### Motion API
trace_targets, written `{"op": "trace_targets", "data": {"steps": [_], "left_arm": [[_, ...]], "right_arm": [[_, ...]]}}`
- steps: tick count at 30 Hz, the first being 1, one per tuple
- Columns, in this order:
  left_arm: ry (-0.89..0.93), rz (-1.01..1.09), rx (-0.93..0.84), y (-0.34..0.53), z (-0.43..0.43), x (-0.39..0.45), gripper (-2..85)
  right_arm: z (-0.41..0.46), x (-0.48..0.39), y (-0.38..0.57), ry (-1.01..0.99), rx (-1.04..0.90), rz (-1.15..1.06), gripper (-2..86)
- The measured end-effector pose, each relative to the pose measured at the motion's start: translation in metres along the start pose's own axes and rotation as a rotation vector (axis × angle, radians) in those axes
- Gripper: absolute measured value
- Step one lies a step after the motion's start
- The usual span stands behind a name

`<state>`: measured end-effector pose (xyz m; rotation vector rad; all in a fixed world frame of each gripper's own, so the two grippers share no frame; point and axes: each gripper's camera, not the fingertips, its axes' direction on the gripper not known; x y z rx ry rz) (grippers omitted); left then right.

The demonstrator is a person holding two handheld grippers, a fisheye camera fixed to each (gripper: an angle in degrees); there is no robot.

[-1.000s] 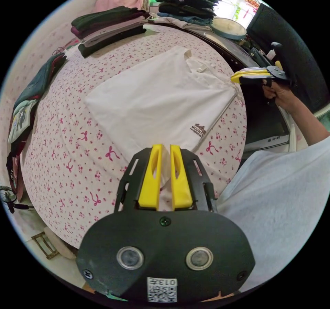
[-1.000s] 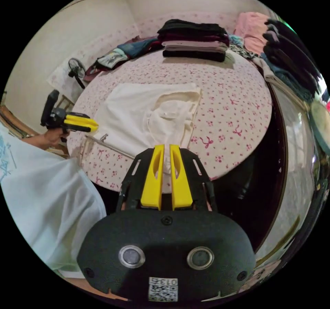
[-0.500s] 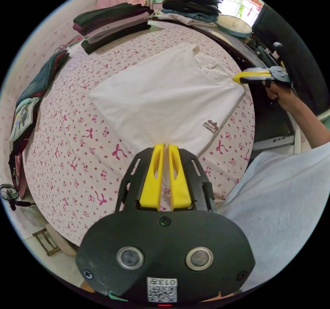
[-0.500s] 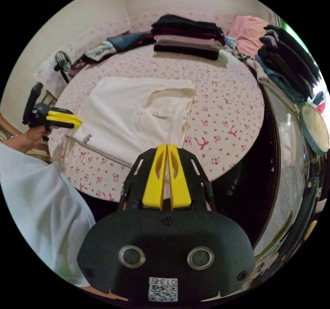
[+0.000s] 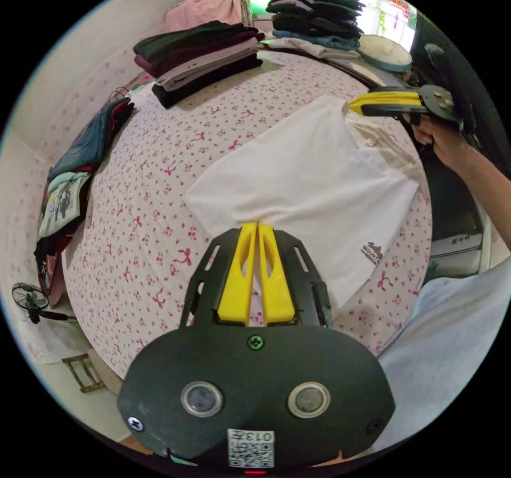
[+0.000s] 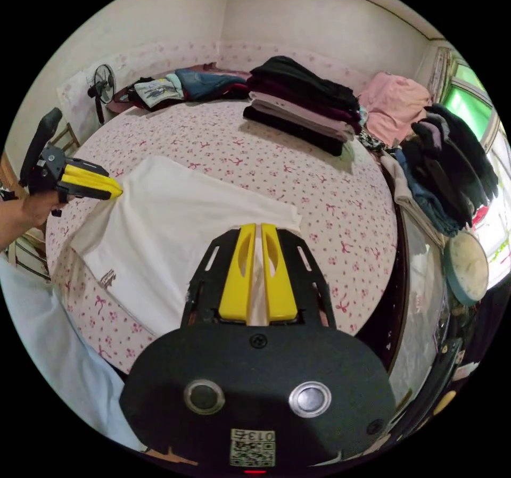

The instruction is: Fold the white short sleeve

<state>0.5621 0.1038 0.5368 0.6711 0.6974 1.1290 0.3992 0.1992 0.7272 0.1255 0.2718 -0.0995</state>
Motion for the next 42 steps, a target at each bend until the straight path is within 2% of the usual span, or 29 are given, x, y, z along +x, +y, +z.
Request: {"op": "trace_targets", "data": {"steps": [4,5,9,11,15,19,26,29,33,36,38,40,42], "left_arm": [[-0.011,0.010,-0.027,-0.003,0.015,-0.010,0.0],[0.007,-0.003,-0.027,0.000,0.015,-0.016,0.1],[0.063,-0.075,-0.013,0.013,0.005,-0.045,1.1],[0.126,-0.220,0.037,0.030,-0.002,-0.077,3.4],[0.346,-0.468,0.124,0.061,0.000,-0.132,10.0],[0.523,-0.626,0.135,0.087,0.017,-0.168,13.0],[0.617,-0.589,0.068,0.077,0.038,-0.176,12.3],[0.600,-0.615,0.082,0.077,0.042,-0.183,11.5],[0.659,-0.655,0.107,0.082,0.043,-0.193,11.5],[0.650,-0.594,0.104,0.075,0.036,-0.189,10.5],[0.595,-0.549,0.086,0.069,0.030,-0.186,10.8],[0.578,-0.551,0.060,0.070,0.035,-0.189,11.0],[0.629,-0.585,0.076,0.073,0.041,-0.196,11.2]], "right_arm": [[0.038,0.007,-0.018,-0.036,-0.093,-0.009,0.5],[0.052,0.012,-0.018,-0.045,-0.175,-0.016,0.6],[0.040,0.059,-0.003,-0.057,-0.154,0.089,2.0],[0.027,0.085,0.010,-0.097,-0.073,0.188,4.3],[0.027,0.138,0.029,-0.383,0.010,0.334,9.2],[0.044,0.160,0.030,-0.489,-0.036,0.352,11.1],[0.062,0.193,0.029,-0.687,-0.097,0.397,10.5],[0.061,0.195,0.019,-0.634,-0.102,0.351,10.3],[0.066,0.205,0.010,-0.723,-0.112,0.353,9.8],[0.063,0.206,0.002,-0.769,-0.103,0.311,9.5],[0.060,0.208,-0.002,-0.725,-0.114,0.304,9.4],[0.060,0.215,-0.003,-0.669,-0.123,0.337,9.2],[0.065,0.224,-0.006,-0.724,-0.120,0.392,9.2]]}}
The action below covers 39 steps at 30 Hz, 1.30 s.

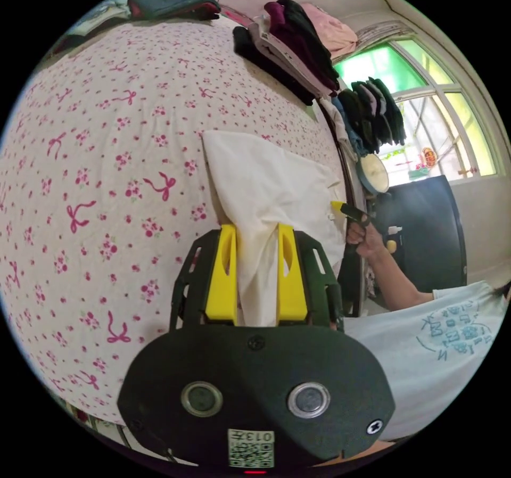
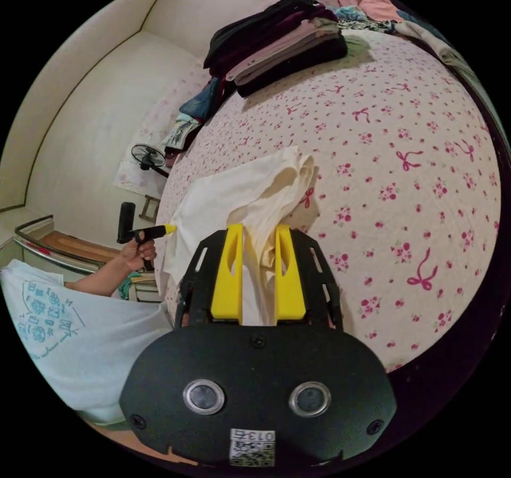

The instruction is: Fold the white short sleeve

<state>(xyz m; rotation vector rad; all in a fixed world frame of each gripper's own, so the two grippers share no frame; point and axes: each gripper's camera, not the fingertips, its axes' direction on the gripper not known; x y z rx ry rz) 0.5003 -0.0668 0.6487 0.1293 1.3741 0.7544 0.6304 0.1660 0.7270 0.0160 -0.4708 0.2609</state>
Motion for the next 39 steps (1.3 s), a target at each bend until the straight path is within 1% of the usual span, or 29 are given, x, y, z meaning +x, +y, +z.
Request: {"op": "trace_targets", "data": {"steps": [2,4,5,7,8,9,11,13,15,16,19,23,27,30,34,37,39], "left_arm": [[0.054,-0.003,-0.002,-0.004,0.002,0.000,10.9],[0.016,0.055,-0.005,-0.005,0.000,0.012,10.3],[0.004,0.080,-0.003,-0.005,-0.003,0.016,10.2],[0.009,0.067,-0.008,-0.004,-0.004,0.011,10.4],[0.045,0.039,-0.005,-0.004,-0.004,0.003,10.3],[0.070,0.031,-0.004,-0.004,-0.003,0.000,10.2],[0.118,0.028,-0.016,-0.007,0.003,-0.002,9.1],[0.086,0.052,-0.025,-0.008,0.004,0.006,7.7],[0.051,0.058,-0.023,-0.005,0.003,0.011,6.7],[0.055,0.059,-0.003,-0.002,0.000,0.015,6.3],[0.032,0.133,0.050,0.011,-0.015,0.038,6.0],[0.004,0.268,0.134,0.027,-0.041,0.080,5.9],[0.026,0.345,0.209,0.021,-0.061,0.110,5.9],[0.058,0.397,0.244,-0.001,-0.073,0.132,5.9],[0.080,0.427,0.303,-0.054,-0.086,0.163,5.9],[0.054,0.475,0.343,-0.109,-0.095,0.190,5.9],[0.017,0.510,0.372,-0.144,-0.103,0.207,5.8]], "right_arm": [[0.001,-0.004,-0.007,-0.001,-0.016,-0.011,9.3],[0.003,-0.015,-0.016,-0.020,-0.064,-0.051,9.2],[0.001,-0.023,-0.019,0.000,-0.065,-0.078,9.2],[-0.003,-0.027,-0.023,0.072,-0.057,-0.075,9.3],[-0.004,-0.024,-0.025,0.079,-0.050,-0.044,9.4],[-0.004,-0.022,-0.028,0.042,-0.050,-0.022,9.1],[-0.003,-0.026,-0.033,0.019,-0.060,-0.026,8.0],[-0.001,-0.038,-0.038,0.057,-0.074,-0.052,4.4],[0.000,-0.052,-0.040,0.189,-0.082,-0.083,1.2],[0.000,-0.055,-0.040,0.205,-0.078,-0.090,1.0],[-0.016,-0.079,-0.034,0.234,-0.010,-0.151,0.2],[-0.044,-0.126,-0.020,0.350,0.077,-0.289,-0.1],[-0.084,-0.155,-0.024,0.401,0.176,-0.318,-0.2],[-0.116,-0.169,-0.043,0.439,0.232,-0.341,-0.2],[-0.156,-0.175,-0.083,0.439,0.286,-0.388,-0.2],[-0.186,-0.173,-0.131,0.449,0.322,-0.445,-0.2],[-0.210,-0.165,-0.180,0.406,0.367,-0.485,-0.2]]}}
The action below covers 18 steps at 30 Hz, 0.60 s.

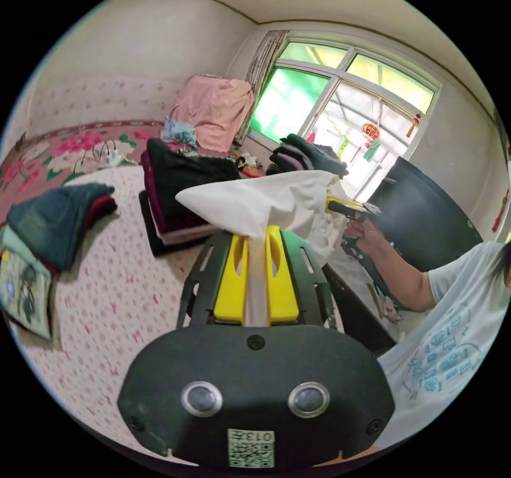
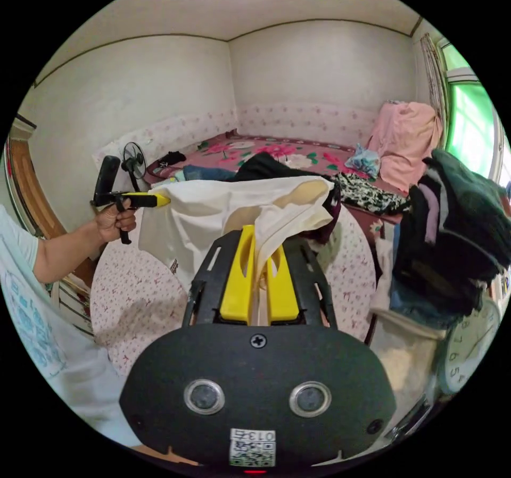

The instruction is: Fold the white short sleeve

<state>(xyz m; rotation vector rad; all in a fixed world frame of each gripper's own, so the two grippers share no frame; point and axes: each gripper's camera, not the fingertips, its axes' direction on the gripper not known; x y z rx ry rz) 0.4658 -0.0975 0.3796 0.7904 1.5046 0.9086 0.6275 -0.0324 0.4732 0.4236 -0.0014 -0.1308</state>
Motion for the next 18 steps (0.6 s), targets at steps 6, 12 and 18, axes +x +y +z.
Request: {"op": "trace_targets", "data": {"steps": [6,12,18], "left_arm": [[-0.134,0.087,0.027,-0.131,0.032,-0.025,5.7],[-0.272,0.038,-0.071,-0.207,0.093,-0.074,6.1],[-0.125,-0.253,0.004,-0.190,0.123,-0.135,7.2]], "right_arm": [[0.044,0.082,-0.107,-0.018,0.094,-0.069,-0.2],[0.136,0.148,-0.185,-0.057,-0.003,0.000,0.7],[0.193,0.194,-0.193,-0.167,-0.146,0.111,7.1]]}}
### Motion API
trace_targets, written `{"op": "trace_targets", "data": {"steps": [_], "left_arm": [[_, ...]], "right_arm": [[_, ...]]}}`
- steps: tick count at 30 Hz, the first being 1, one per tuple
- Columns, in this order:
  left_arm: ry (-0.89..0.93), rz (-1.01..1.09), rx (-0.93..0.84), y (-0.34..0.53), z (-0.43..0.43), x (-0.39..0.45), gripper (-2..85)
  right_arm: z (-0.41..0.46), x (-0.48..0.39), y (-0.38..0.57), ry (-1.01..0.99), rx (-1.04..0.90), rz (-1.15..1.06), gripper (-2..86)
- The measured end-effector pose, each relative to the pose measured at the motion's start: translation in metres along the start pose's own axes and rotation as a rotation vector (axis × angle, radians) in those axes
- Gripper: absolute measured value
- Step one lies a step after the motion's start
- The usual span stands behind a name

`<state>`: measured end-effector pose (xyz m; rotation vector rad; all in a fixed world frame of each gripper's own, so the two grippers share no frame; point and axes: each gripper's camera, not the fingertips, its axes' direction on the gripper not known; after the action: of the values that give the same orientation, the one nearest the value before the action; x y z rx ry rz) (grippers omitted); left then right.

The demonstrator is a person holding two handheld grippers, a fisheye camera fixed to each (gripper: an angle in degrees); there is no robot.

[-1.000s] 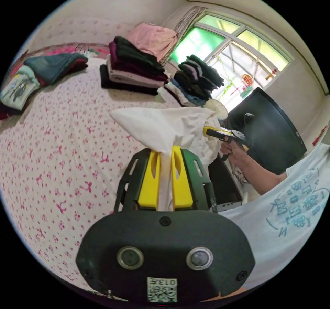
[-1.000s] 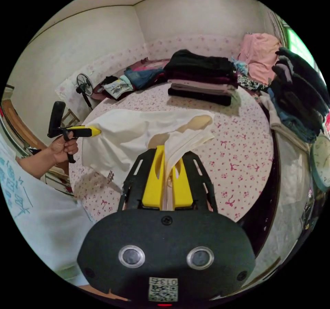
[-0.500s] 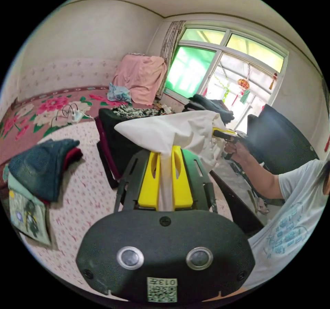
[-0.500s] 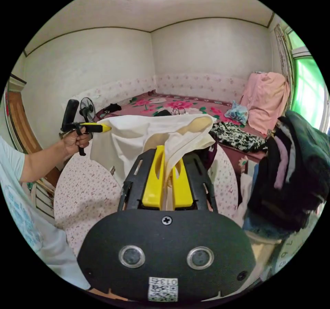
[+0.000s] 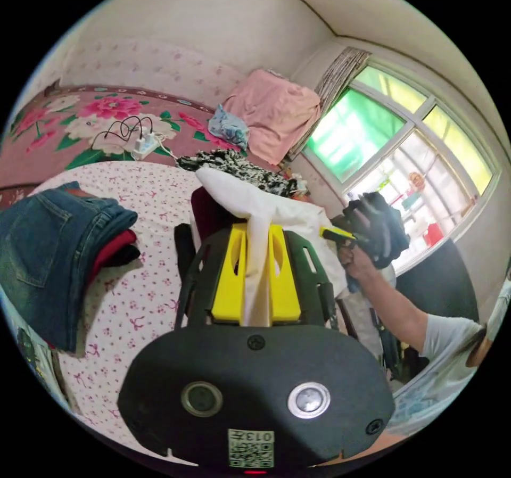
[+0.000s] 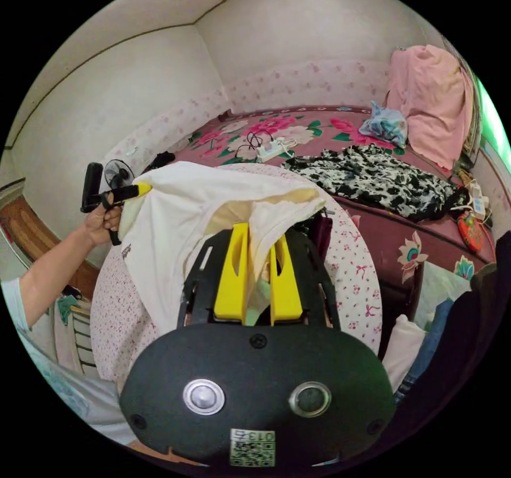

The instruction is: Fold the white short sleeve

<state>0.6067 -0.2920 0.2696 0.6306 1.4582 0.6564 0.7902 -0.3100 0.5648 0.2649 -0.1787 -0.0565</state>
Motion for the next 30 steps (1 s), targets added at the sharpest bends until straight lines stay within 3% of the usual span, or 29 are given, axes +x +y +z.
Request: {"op": "trace_targets", "data": {"steps": [2,4,6,10,13,16,21,25,30], "left_arm": [[0.036,-0.001,0.013,0.009,-0.012,-0.002,8.0],[-0.040,0.028,0.009,0.014,-0.028,0.004,7.6],[-0.129,0.097,0.035,0.014,-0.045,0.020,6.8],[-0.276,0.264,0.127,-0.009,-0.045,0.082,4.6],[-0.402,0.343,0.024,-0.029,0.001,0.115,1.6],[-0.560,0.326,-0.150,-0.033,0.054,0.112,0.7],[-0.551,0.255,-0.092,-0.027,0.063,0.108,0.7],[-0.531,0.227,-0.009,-0.021,0.025,0.128,3.3],[-0.582,0.214,0.050,0.034,-0.018,0.131,7.4]], "right_arm": [[-0.015,0.011,0.003,-0.027,0.018,0.033,8.4],[-0.039,0.016,0.009,-0.006,0.063,0.027,7.7],[-0.067,-0.001,0.011,0.113,0.100,-0.065,5.2],[-0.074,-0.063,-0.005,0.149,0.137,-0.283,2.1],[-0.049,-0.118,-0.019,0.209,0.088,-0.454,0.6],[0.004,-0.136,-0.024,0.372,-0.129,-0.505,0.2],[0.013,-0.137,-0.025,0.330,-0.109,-0.463,0.0],[-0.004,-0.145,-0.031,0.310,-0.097,-0.446,-0.1],[-0.068,-0.183,-0.011,0.301,0.153,-0.498,-0.1]]}}
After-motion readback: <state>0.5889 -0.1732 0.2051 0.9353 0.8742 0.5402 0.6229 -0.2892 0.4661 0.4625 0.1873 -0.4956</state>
